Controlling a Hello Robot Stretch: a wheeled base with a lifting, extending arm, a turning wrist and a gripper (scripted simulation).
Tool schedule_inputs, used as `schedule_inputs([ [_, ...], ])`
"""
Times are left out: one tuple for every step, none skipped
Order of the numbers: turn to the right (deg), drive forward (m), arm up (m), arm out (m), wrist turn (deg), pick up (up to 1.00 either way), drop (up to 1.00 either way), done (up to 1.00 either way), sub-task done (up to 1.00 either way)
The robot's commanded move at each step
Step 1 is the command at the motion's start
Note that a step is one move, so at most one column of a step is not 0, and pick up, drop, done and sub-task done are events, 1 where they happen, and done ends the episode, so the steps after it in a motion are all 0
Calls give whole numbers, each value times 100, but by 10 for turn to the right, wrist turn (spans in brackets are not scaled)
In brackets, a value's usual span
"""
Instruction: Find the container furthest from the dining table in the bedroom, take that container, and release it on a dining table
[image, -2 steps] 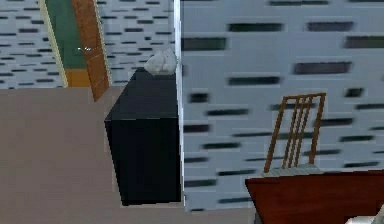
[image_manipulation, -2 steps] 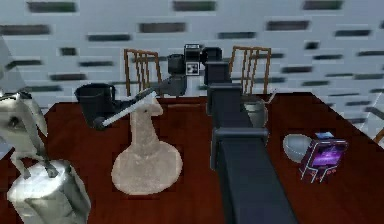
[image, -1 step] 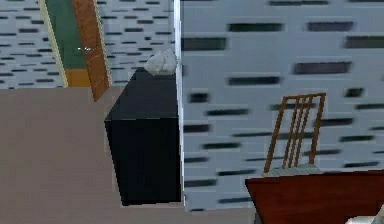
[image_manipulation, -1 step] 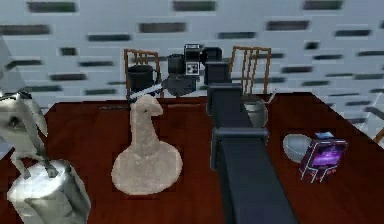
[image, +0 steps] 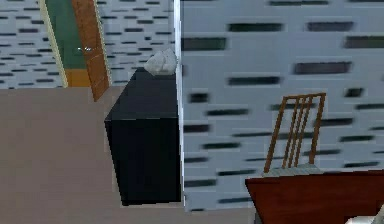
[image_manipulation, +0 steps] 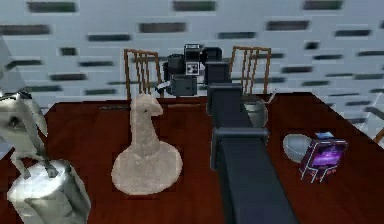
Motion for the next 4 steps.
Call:
schedule_inputs([
  [0, 0, -32, 0, 0, 0, 0, 0, 0],
  [0, 0, 0, 0, 0, 0, 100, 0, 0],
  [0, 0, 0, -10, 0, 0, 0, 0, 0],
  [0, 0, 0, 0, 0, 0, 0, 100, 0],
])
